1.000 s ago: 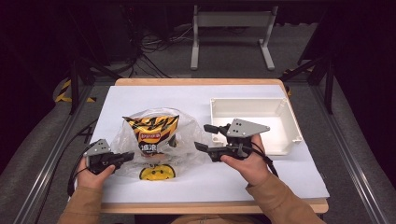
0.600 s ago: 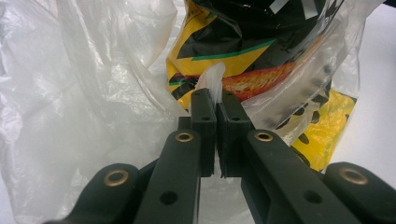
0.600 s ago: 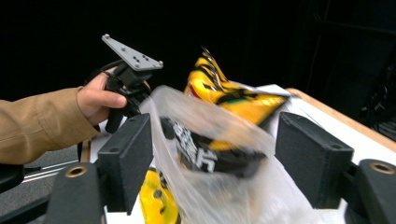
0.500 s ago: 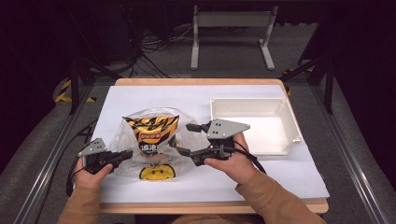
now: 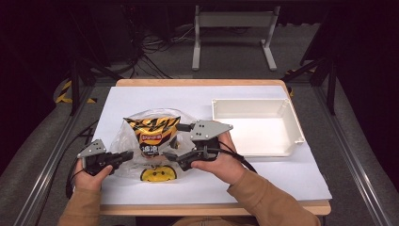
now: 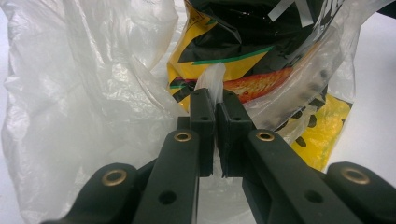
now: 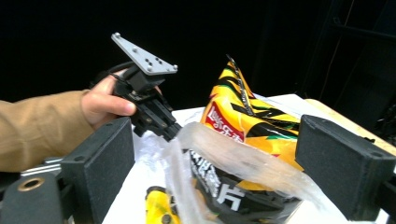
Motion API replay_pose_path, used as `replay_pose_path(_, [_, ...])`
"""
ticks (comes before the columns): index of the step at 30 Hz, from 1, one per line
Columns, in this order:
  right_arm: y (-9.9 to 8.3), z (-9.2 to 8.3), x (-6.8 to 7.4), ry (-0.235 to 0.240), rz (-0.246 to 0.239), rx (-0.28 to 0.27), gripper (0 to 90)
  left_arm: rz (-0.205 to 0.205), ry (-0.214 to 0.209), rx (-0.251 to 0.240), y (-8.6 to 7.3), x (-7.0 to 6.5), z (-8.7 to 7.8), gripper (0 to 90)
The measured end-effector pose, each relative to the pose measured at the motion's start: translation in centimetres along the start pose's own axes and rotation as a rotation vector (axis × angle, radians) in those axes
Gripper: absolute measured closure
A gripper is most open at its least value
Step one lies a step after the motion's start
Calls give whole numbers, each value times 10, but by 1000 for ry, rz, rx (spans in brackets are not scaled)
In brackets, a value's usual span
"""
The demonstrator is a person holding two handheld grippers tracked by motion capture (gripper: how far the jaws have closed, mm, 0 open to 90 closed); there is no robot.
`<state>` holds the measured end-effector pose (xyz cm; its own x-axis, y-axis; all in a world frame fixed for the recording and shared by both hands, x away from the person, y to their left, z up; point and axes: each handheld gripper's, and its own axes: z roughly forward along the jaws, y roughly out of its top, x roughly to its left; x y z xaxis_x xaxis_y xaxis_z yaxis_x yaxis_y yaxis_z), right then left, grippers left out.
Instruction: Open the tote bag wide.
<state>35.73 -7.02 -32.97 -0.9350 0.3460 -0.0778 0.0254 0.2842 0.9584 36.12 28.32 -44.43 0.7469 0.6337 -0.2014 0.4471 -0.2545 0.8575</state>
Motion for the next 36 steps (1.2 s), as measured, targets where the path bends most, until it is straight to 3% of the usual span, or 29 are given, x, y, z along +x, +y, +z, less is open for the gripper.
replay_pose_path(9, [-4, 10, 2, 40, -5, 19, 163, -1, -7, -1, 0, 1, 2, 856])
replay_pose_path(13, [-6, 13, 2, 41, -7, 37, 227, 3, -7, -1, 0, 1, 1, 856])
replay_pose_path(14, [-8, 14, 1, 29, -18, 73, 337, 9, -6, -6, 0, 1, 0, 856])
replay_pose_path(17, [-9, 13, -1, 14, -34, 104, 408, 4, -7, -7, 0, 1, 0, 855])
replay_pose_path(20, [-13, 10, -7, -23, -44, 152, 577, -3, -13, -2, 0, 0, 1, 849])
replay_pose_path(23, [-16, 8, -9, -17, -38, 185, 751, 0, -13, -7, 0, 0, 1, 848])
replay_pose_path(27, [-19, 5, -9, 1, -37, 211, 896, -1, -12, -4, 0, 0, 1, 846])
replay_pose_path(36, [-20, -12, -11, -37, -12, 165, 900, 0, -5, -10, 0, 0, 0, 845])
